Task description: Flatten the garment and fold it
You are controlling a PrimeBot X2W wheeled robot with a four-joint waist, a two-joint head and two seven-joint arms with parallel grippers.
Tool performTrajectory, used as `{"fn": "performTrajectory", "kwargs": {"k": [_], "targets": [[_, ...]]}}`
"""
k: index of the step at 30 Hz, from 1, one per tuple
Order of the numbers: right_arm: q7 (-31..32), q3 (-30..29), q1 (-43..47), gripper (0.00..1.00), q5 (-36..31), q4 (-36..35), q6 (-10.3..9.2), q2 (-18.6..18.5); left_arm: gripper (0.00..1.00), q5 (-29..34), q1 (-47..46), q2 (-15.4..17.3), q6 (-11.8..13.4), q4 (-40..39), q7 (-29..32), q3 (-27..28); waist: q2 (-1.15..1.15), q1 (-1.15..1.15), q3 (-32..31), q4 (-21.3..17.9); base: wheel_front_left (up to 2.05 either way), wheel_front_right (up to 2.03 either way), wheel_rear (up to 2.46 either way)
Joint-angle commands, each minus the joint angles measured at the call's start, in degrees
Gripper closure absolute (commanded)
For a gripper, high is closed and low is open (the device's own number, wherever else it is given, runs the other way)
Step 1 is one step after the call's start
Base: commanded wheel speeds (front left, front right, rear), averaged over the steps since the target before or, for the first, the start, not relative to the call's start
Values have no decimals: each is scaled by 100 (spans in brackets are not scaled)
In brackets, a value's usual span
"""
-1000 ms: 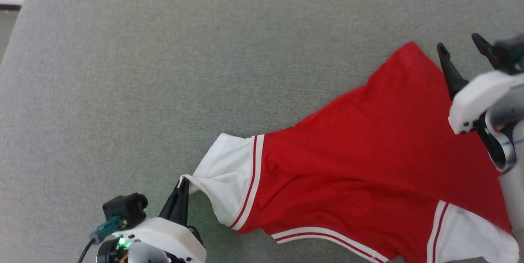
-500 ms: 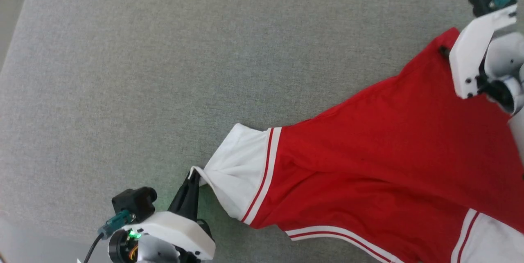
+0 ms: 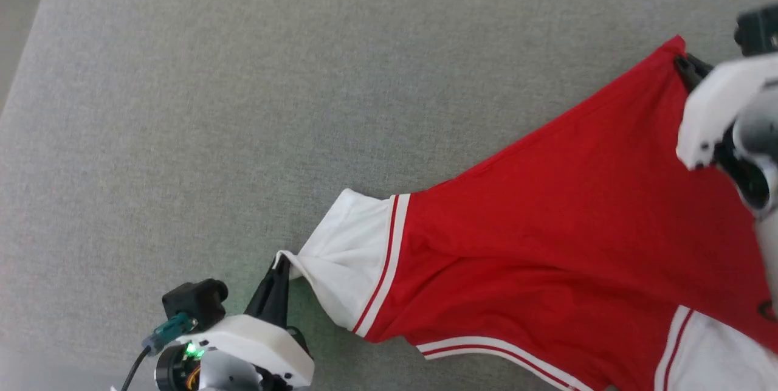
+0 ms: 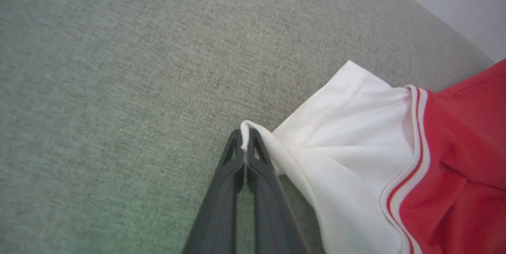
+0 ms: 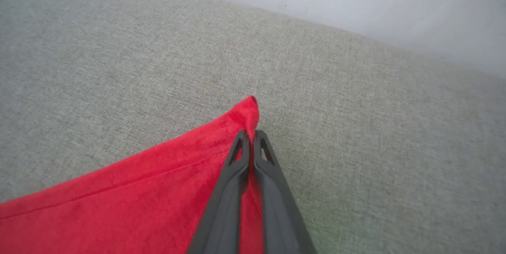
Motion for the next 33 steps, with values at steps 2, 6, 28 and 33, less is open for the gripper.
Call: {"fn": "performTrajectory", "kwargs": {"k": [2, 6, 28, 33], "targets": [[-520, -210, 497, 100, -100, -342, -12, 47, 100, -33, 75, 68, 25, 1, -32, 40, 0, 0, -322, -190, 0, 0, 0], [-1159, -747, 1434, 100, -208, -1112, -12, 296, 100, -14, 178, 160, 98, -120, -79, 133, 0, 0, -627, -366, 0, 0, 0], [104, -1263, 2100, 100, -377, -4138, -12, 224, 100, -223, -2922, 879, -696, -717, 285, 552, 0, 0, -787, -1058, 0, 0, 0], [382, -693, 579, 100, -270, -3677, -12, -203, 100, -193, -4592, 874, -757, -38, 406, 637, 0, 0, -211, -1213, 0, 0, 0]]}}
